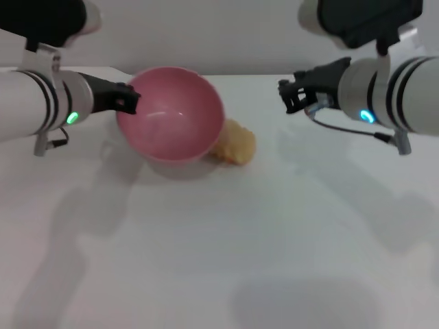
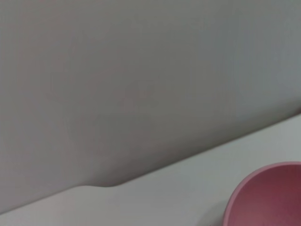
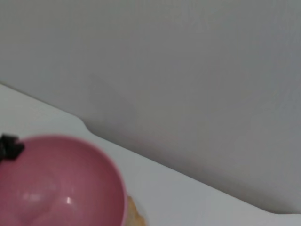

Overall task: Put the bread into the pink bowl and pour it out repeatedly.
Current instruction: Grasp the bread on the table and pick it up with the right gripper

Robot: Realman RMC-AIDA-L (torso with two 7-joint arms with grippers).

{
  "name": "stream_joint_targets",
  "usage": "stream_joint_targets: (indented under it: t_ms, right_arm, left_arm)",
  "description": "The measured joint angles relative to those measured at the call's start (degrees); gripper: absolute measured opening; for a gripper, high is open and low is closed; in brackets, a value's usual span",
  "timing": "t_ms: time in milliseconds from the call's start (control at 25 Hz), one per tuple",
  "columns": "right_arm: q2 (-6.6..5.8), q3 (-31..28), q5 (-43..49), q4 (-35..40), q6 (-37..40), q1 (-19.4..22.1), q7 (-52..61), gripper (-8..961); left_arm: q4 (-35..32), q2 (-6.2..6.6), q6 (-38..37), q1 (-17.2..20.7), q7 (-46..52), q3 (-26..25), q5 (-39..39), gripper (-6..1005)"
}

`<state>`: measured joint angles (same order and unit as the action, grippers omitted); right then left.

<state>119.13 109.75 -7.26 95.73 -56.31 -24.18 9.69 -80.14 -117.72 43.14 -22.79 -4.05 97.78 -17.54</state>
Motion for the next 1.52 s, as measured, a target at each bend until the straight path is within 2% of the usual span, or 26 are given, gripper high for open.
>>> stream_joint_targets:
  t_ms: [240, 360, 600, 760, 1040, 1160, 1520]
  right_arm:
    - [-0.24, 0.26, -3.21, -5.79, 5.71, -1.4, -0.15, 306]
    - [-0.25, -0.58, -5.86, -10.21, 8.6, -2.98, -0.17, 445]
    - [-0.1, -1.15, -6.86, -15.83, 13.66, -3.86, -0.27, 656]
    - [-0.1, -0.97, -8.01, -18.12, 16.26, -4.5, -0.17, 676]
    - [-0.05, -0.58, -24.68, -29.02, 20.74, -8.81, -8.76, 712]
    - [0.05, 0.48, -28.49, -33.47, 23.0, -10.59, -9.92, 704]
    - [0.05, 0.48, -29.65, -38.05, 24.78, -12.74, -9.96, 682]
  left_arm:
    - [-0.21, -0.02, 0.05, 0.04, -1.14, -3.71, 2.19, 40]
    - [-0.57, -0.04, 0.04, 0.07, -1.36, -4.16, 2.19, 39]
    - [-0.63, -0.06, 0.01, -0.15, -1.99, -4.5, 2.22, 38]
    - [-0.63, 0.04, 0.01, -0.45, -2.35, -4.75, 2.24, 38]
    - [-0.88, -0.05, 0.04, -0.74, -3.63, -6.58, 2.28, 38]
    - [-0.97, -0.02, -0.01, -1.03, -3.88, -6.75, 2.26, 38]
    - [-0.98, -0.09, -0.08, -2.13, -4.49, -6.93, 2.25, 38]
